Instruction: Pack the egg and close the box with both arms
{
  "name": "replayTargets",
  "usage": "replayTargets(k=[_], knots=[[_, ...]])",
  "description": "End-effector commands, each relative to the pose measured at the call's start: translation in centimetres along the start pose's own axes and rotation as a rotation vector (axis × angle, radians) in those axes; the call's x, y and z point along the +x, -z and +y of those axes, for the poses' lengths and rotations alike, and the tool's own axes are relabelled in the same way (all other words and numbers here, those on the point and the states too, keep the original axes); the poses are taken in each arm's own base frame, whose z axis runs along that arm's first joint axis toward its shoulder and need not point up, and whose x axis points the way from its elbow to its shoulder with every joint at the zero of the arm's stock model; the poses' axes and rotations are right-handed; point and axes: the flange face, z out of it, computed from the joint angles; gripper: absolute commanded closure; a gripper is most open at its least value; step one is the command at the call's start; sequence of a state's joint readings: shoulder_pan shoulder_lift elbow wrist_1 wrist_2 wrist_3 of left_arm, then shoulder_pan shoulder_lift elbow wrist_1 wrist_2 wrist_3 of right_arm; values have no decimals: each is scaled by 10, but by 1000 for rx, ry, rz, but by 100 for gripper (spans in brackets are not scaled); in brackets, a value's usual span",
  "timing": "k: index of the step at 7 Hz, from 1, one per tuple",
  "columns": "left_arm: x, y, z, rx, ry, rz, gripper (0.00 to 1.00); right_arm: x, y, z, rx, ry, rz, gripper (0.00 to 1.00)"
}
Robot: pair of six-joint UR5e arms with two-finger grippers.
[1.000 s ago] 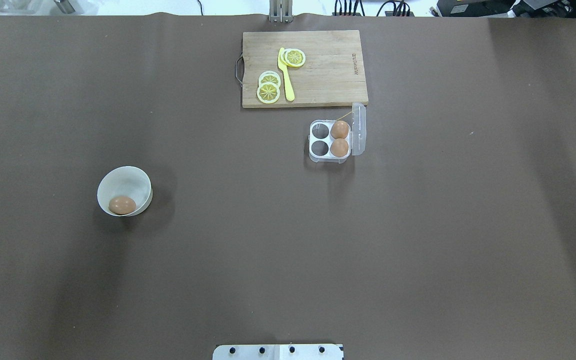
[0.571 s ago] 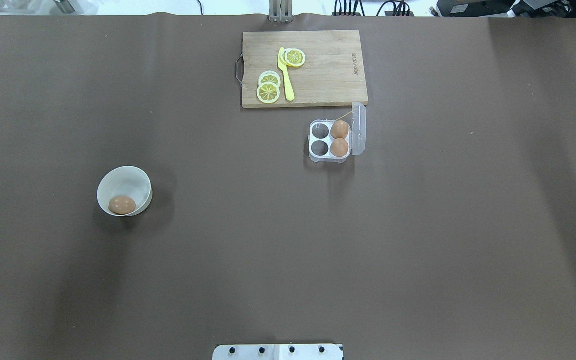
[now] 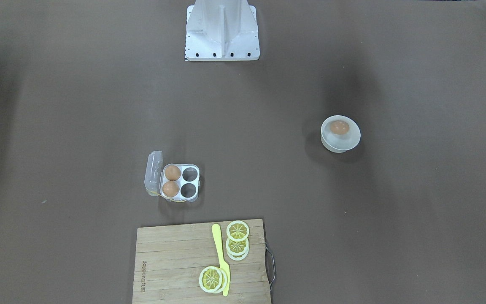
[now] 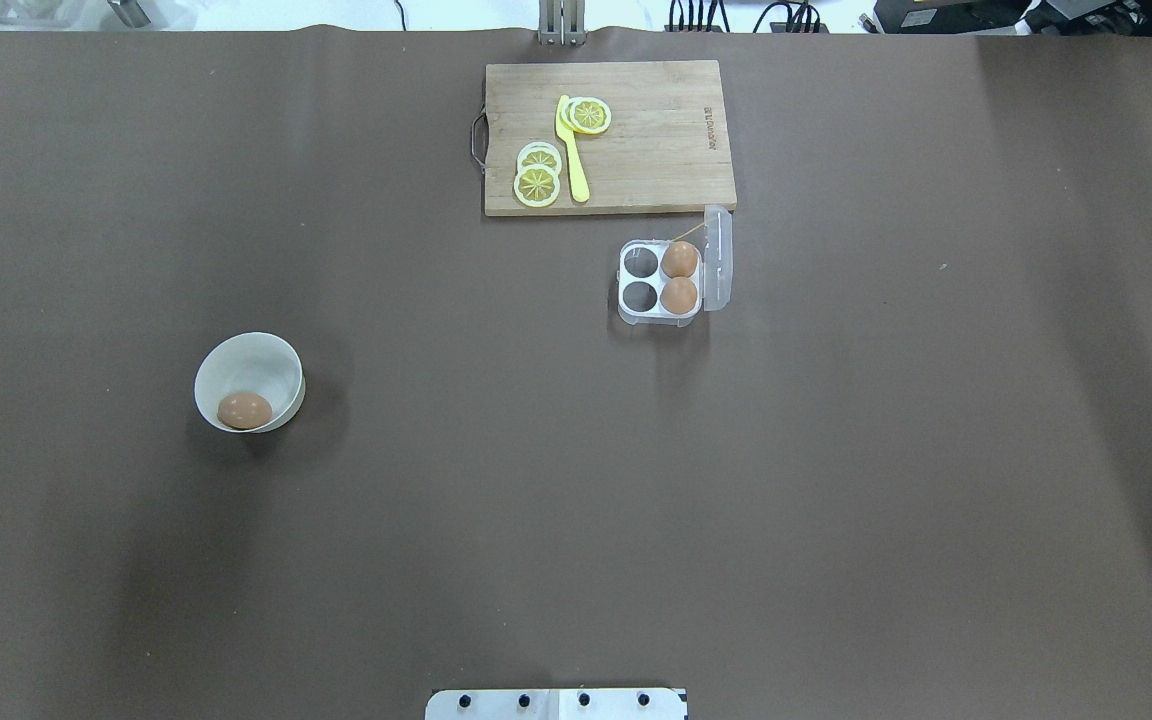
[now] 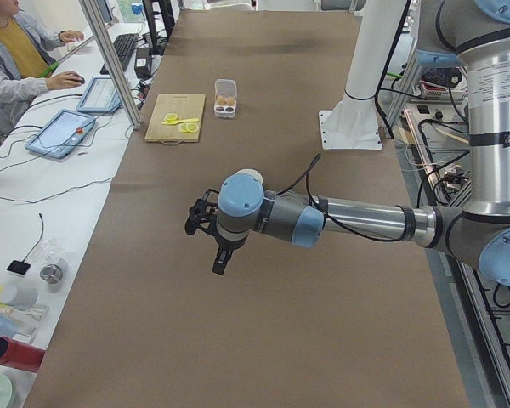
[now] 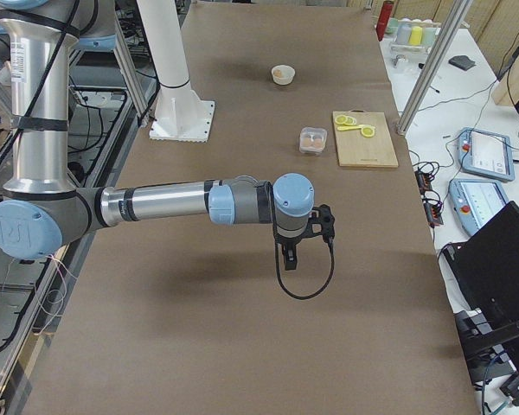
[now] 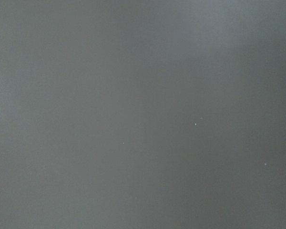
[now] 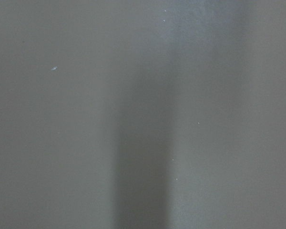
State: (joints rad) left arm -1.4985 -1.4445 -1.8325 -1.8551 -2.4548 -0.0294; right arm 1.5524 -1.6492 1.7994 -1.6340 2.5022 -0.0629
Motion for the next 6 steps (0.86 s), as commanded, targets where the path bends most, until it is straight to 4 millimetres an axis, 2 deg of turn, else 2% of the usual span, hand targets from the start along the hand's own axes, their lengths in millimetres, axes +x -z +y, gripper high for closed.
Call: replayTargets(k=[1, 2, 3, 4, 5, 6], knots=[[103, -42, -66, -8, -228, 87, 3, -12, 2, -7, 27, 57, 6, 0], [171, -74, -100, -28, -353, 129, 4, -12, 3, -8, 52, 93, 32, 0], [235, -110, -118, -30, -471, 97, 5, -14, 0, -8, 54, 107, 34, 0], [286, -149, -115, -56, -556, 87, 5, -18, -6, -8, 42, 116, 29, 0], [313, -176, -109, -94, -599, 117, 6, -19, -6, -9, 44, 121, 28, 0], [316, -184, -107, -102, -717, 126, 7, -20, -6, -9, 45, 122, 29, 0]])
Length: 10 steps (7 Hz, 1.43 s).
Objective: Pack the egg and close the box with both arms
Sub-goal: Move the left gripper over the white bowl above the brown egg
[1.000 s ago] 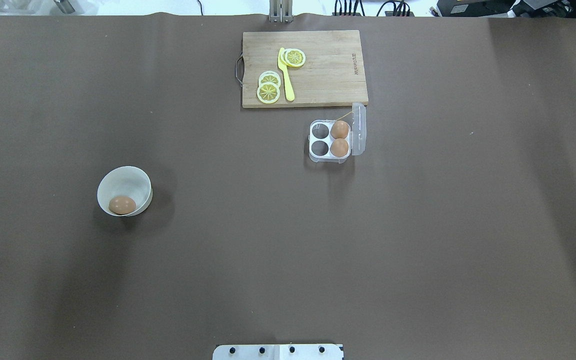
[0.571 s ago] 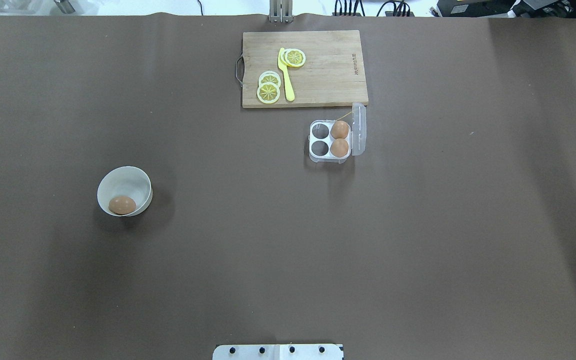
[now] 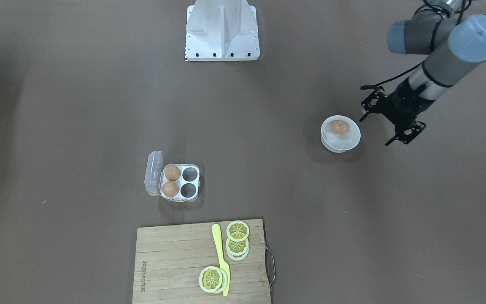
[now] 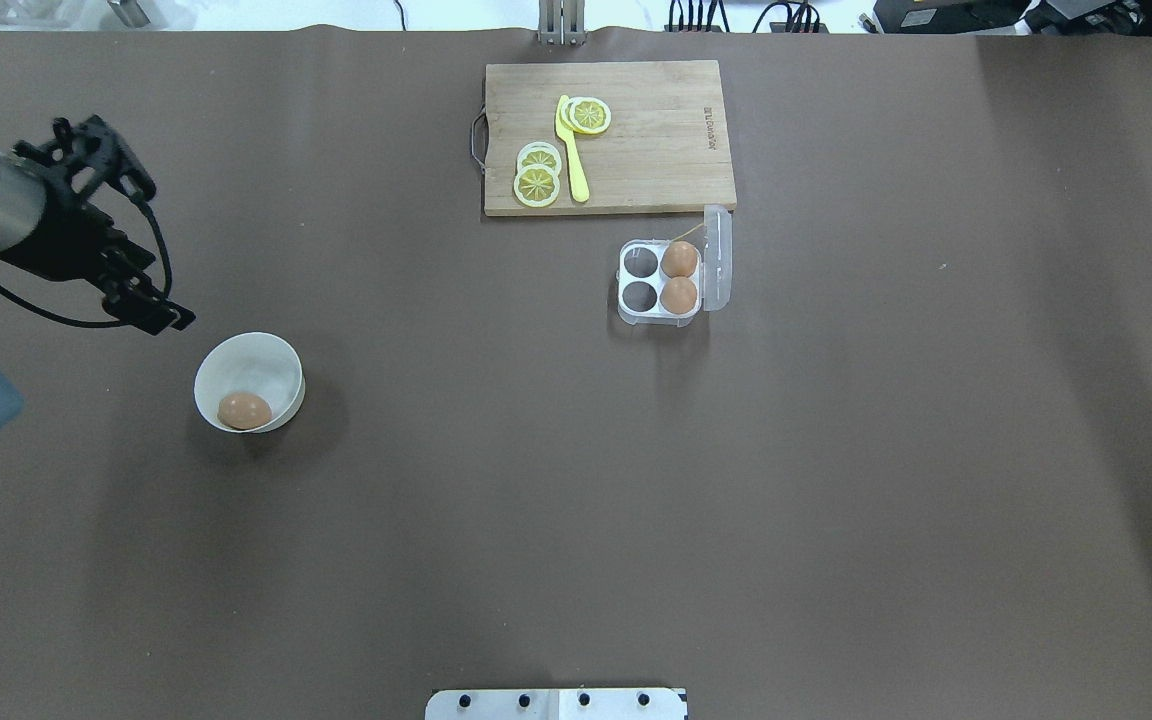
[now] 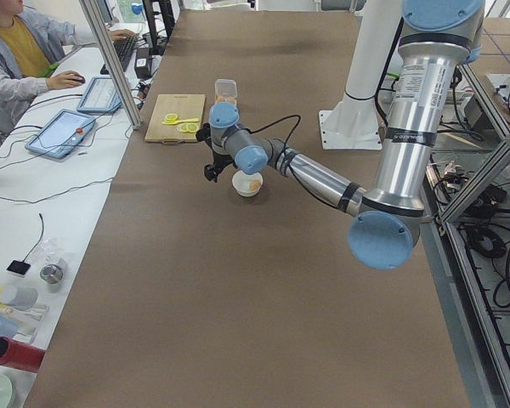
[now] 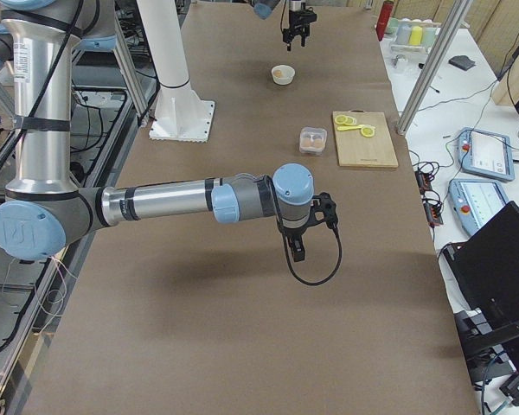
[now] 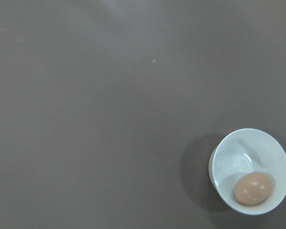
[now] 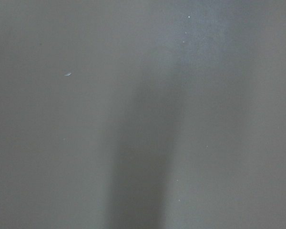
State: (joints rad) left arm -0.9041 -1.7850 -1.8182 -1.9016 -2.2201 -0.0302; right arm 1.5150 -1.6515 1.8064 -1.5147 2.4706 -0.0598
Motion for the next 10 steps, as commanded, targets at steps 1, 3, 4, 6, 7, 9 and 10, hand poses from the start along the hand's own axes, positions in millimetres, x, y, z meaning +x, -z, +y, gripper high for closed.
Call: replayTargets(k=[1, 3, 4, 6, 7, 9, 10], knots=[[10, -29, -2, -40, -216, -15, 8, -1, -1, 0, -1, 3, 2, 0], [4, -45, 15, -90, -331, -88, 12, -1, -1, 0, 0, 2, -4, 0], [22, -62, 15, -105, -352, -57, 12, -1, -1, 0, 0, 2, -4, 0], [41, -74, 12, -110, -368, -28, 11, 0, -2, 2, -3, -2, -3, 0], [42, -75, 13, -112, -368, -23, 12, 1, -3, 3, -5, -4, -3, 0], [46, -81, 14, -120, -370, -13, 18, 2, -3, 3, -7, -7, -5, 0], [54, -88, 13, -126, -361, -1, 18, 2, -3, 3, -7, -7, -3, 0]])
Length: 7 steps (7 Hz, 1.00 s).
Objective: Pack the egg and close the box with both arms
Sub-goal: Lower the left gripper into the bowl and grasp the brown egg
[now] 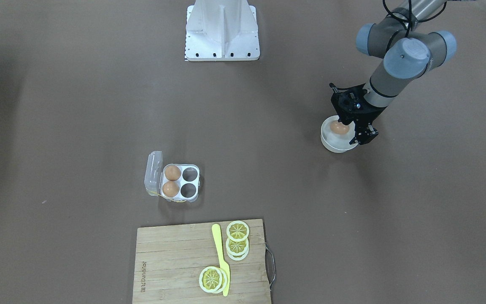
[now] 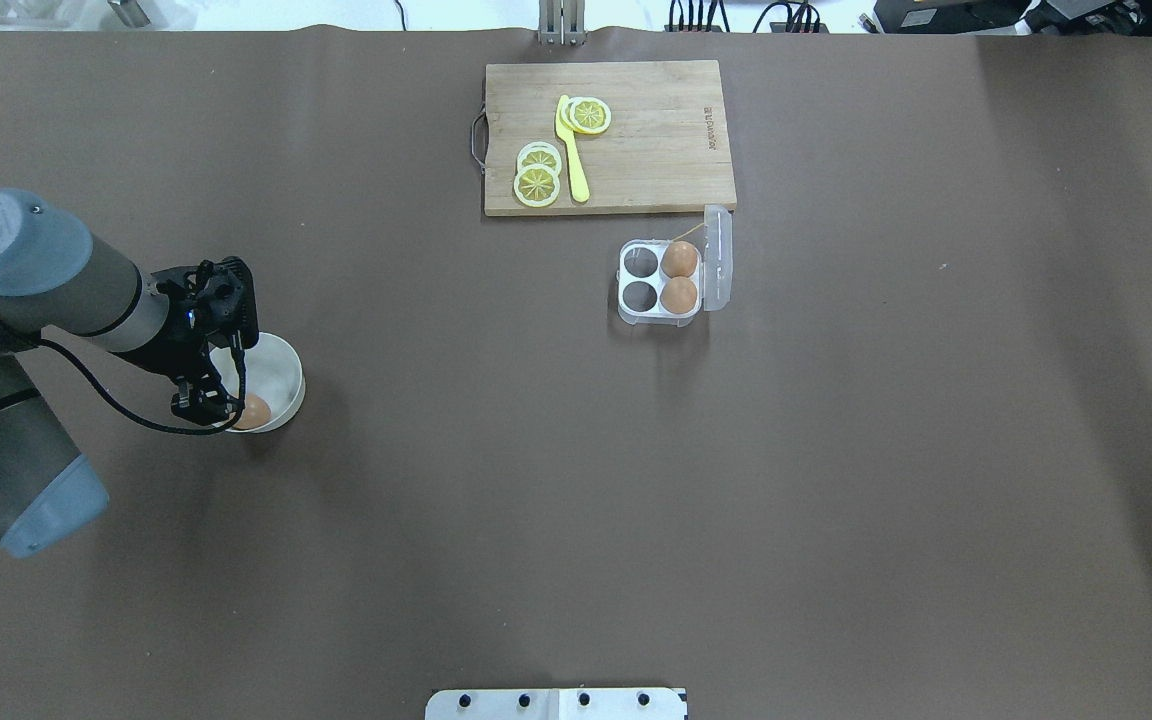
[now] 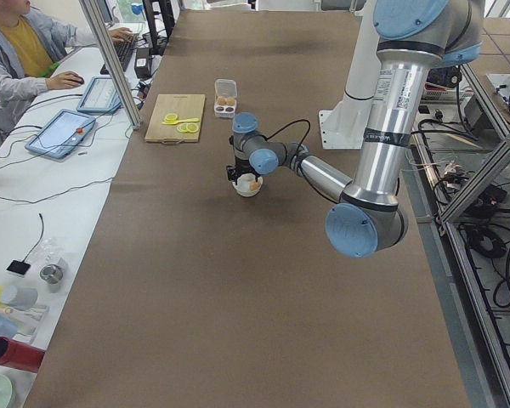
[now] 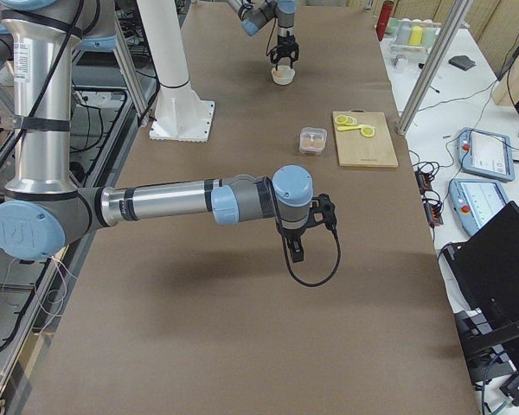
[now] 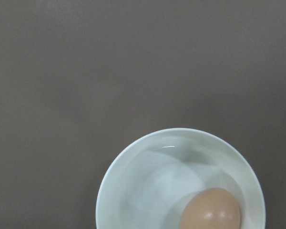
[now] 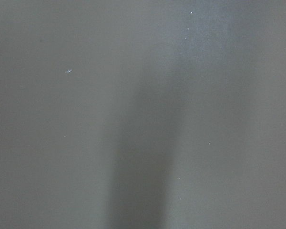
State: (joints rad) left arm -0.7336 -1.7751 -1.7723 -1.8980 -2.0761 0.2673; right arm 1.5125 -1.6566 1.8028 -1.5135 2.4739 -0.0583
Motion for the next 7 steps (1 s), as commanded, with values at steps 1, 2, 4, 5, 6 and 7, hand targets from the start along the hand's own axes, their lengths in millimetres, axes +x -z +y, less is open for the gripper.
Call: replayTargets(k=[1, 2, 4, 5, 6, 7], knots=[[8, -9, -4, -7, 6, 18, 18, 1, -1, 0, -1, -1, 1, 0], [8, -11, -2, -11, 7, 20, 18, 1, -1, 0, -1, -2, -2, 0], [7, -13, -1, -16, 10, 22, 18, 1, -1, 0, -1, -2, -2, 0], [6, -16, 0, -20, 13, 23, 18, 1, -1, 0, -1, -2, -2, 0], [7, -17, 0, -21, 12, 26, 18, 0, -1, 0, -1, -2, -4, 0], [11, -21, -1, -26, 18, 33, 18, 1, -1, 0, -2, -3, -4, 0]])
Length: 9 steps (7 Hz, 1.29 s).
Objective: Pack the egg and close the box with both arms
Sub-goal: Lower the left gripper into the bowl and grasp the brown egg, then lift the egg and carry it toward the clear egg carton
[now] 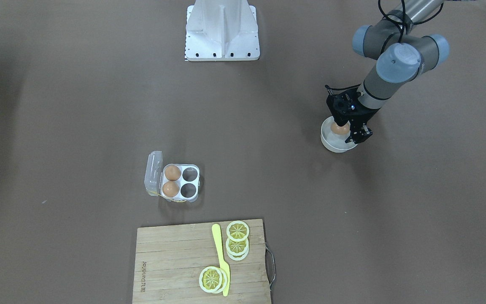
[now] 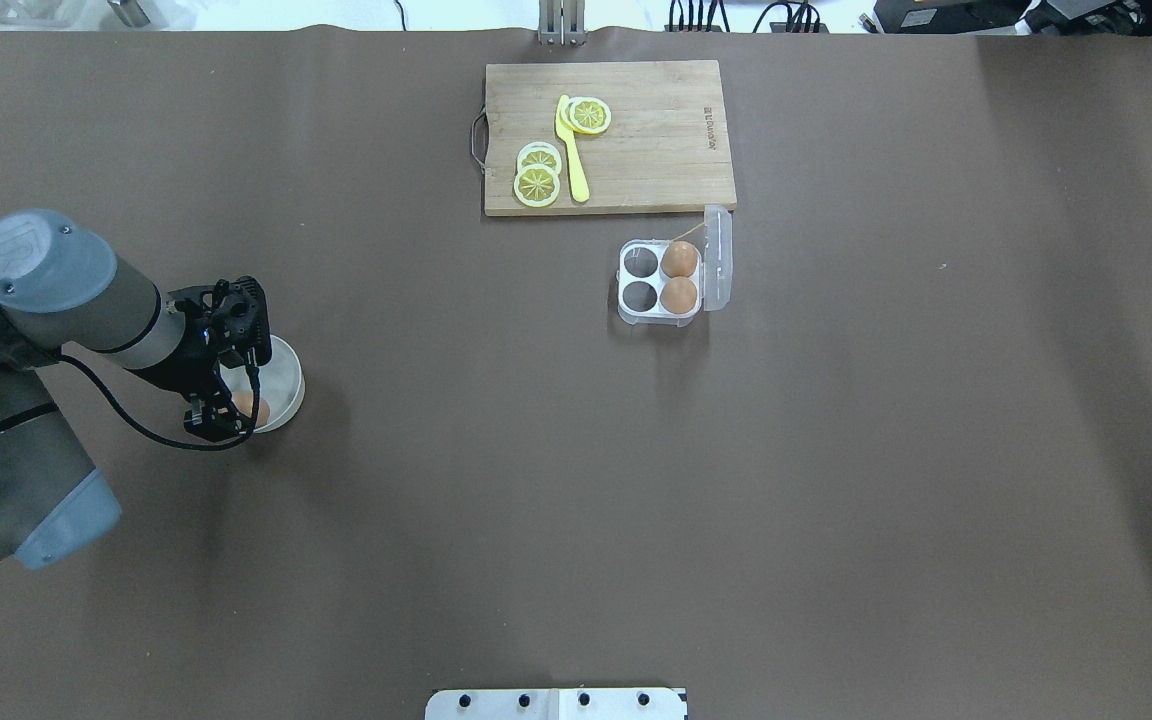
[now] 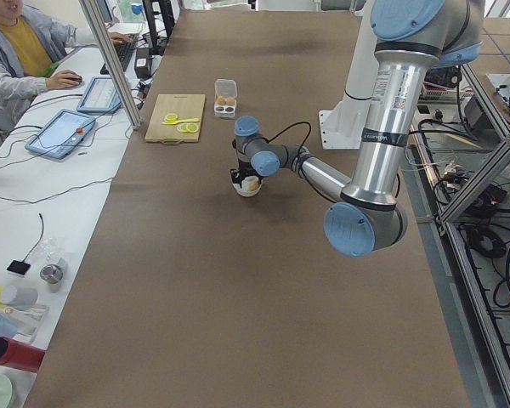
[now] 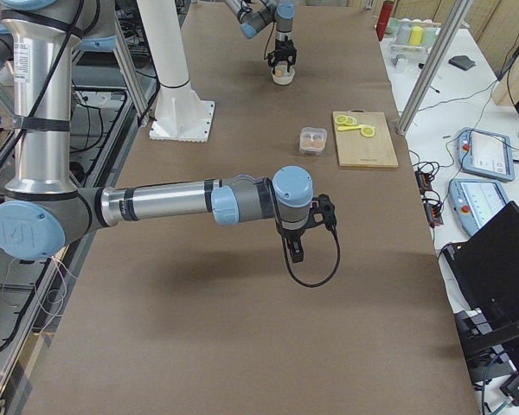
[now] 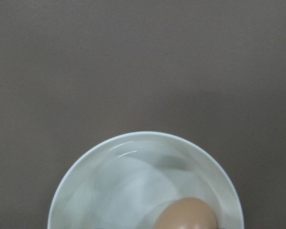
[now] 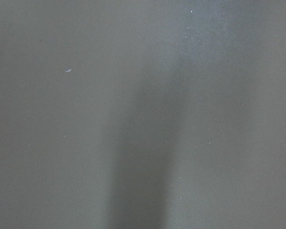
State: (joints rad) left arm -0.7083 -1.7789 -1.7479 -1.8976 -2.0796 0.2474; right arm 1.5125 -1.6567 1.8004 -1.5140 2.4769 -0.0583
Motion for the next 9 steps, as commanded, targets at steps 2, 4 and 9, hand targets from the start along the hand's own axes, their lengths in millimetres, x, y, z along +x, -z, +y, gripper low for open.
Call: replayTargets(k=[2, 4, 9], knots=[[4, -1, -3, -2, 38, 6, 69, 0, 0, 0, -1, -1, -1, 0], [15, 23, -8, -82, 100, 26, 100, 1, -1, 0, -3, -6, -1, 0], [2, 115, -133, 105, 320, 19, 100, 0, 1, -6, -1, -4, 6, 0]])
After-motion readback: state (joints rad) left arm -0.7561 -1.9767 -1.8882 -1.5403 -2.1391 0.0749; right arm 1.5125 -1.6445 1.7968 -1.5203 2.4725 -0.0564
